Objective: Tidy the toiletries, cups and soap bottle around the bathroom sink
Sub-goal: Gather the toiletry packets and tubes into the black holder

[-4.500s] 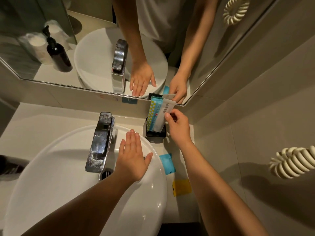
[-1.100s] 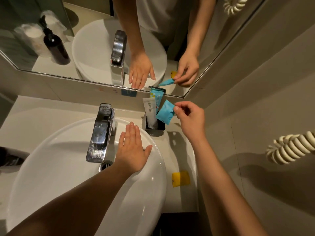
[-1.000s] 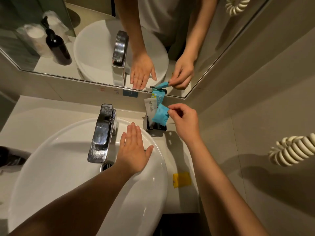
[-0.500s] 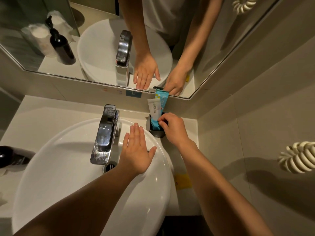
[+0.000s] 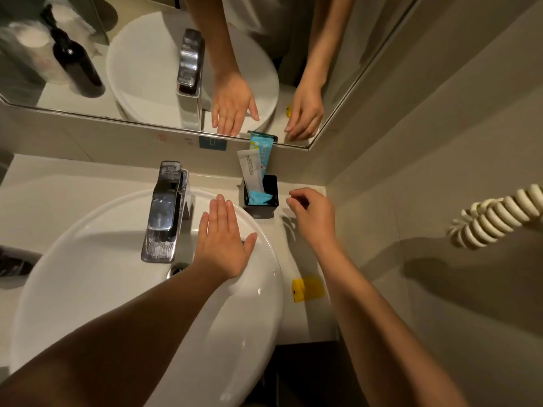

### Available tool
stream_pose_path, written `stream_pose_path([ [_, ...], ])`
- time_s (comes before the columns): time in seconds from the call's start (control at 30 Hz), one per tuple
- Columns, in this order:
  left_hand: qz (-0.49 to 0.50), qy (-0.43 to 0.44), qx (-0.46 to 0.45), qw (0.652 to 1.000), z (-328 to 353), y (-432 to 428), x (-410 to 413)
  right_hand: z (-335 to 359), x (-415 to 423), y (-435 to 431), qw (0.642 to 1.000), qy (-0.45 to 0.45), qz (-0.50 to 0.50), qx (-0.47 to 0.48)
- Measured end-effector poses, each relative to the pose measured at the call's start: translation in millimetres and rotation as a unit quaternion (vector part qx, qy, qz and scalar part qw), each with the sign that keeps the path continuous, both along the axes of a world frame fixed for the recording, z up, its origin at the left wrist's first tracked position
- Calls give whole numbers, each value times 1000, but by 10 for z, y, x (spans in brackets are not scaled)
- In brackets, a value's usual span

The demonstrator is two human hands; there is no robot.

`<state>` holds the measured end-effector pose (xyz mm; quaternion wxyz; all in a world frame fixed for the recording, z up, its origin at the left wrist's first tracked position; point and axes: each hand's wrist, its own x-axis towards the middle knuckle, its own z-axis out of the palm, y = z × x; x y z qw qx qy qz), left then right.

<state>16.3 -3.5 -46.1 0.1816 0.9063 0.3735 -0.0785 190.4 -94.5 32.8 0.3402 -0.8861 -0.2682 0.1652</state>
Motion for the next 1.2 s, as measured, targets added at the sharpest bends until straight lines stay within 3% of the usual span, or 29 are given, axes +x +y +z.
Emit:
stream_pose_path([
  [0.37, -15, 7, -12, 1000, 53, 9, -17, -496, -433, -1147, 972, 118, -99, -176],
  [0.5, -14, 11, -12, 1000, 51, 6, -12, -639, -586, -1316, 952, 81, -91, -281],
  [0.63, -11, 4, -12, 1000, 38, 12, -10, -675, -704, -1382, 939, 42, -107, -324],
  [0.83, -4, -2, -9, 1000, 7, 10, 1, -708, -736, -1322, 946, 59, -138, -287],
  [1.07, -3, -1, -7, 1000, -5, 13, -11, -561, -658, -1148, 971, 145, -169, -86],
  [1.2, -6, -1, -5, 1000, -12, 15, -16, -307, -541, -935, 978, 140, -157, -9],
])
